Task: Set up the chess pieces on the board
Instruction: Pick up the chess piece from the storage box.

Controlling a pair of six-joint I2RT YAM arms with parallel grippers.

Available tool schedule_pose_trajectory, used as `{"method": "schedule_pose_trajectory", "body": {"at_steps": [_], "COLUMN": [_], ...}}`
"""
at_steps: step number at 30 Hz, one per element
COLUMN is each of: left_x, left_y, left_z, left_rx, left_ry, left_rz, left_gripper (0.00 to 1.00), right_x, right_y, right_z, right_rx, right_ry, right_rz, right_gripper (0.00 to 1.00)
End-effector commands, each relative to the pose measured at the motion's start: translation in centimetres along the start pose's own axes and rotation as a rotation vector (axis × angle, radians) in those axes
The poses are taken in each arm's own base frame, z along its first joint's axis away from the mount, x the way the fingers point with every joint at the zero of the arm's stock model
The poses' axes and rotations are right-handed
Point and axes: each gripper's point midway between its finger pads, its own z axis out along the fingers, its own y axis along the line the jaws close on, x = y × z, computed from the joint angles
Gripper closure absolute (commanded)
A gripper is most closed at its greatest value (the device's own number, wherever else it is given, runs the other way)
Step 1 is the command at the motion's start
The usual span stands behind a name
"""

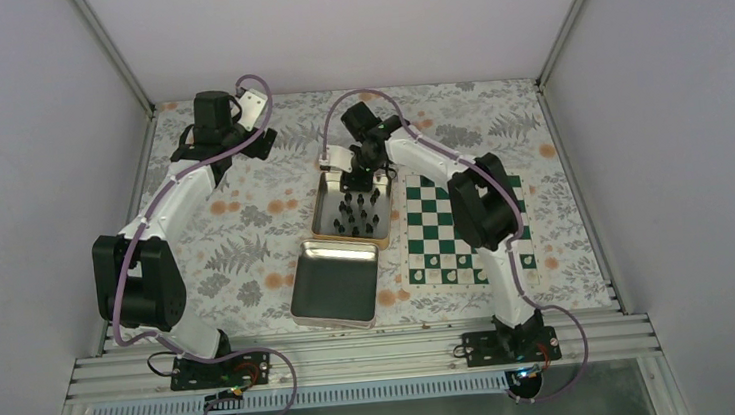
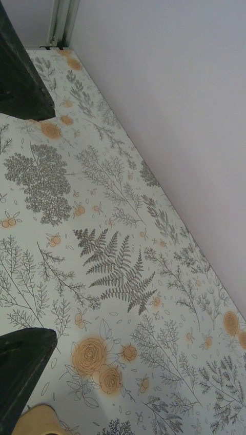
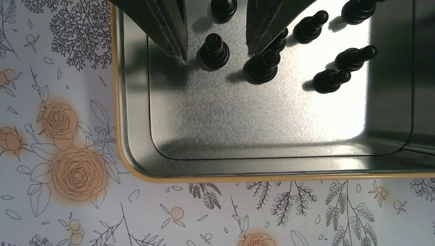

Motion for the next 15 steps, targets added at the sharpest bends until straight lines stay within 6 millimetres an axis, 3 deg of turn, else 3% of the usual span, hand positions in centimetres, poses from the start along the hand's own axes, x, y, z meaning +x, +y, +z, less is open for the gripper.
{"method": "schedule_pose_trajectory", "body": {"at_steps": [1,15], "left_x": [0.2,0.3], "left_y": [-0.1,0.2], "left_z": [0.5,0.5], "left_rx": [-0.002,-0.009], "left_ry": [-0.002,-0.002], "left_rz": [0.014,0.014], "left_gripper": [0.00,0.00], "right_x": [0.0,1.6], "right_y": [0.1,-0.3], "right_z": [0.5,2.6], "right_rx": [-0.011,-0.012], "right_ry": [0.009,0.060], "right_rz": [-0.019,-0.015], "right_gripper": [0.69,0.70]}}
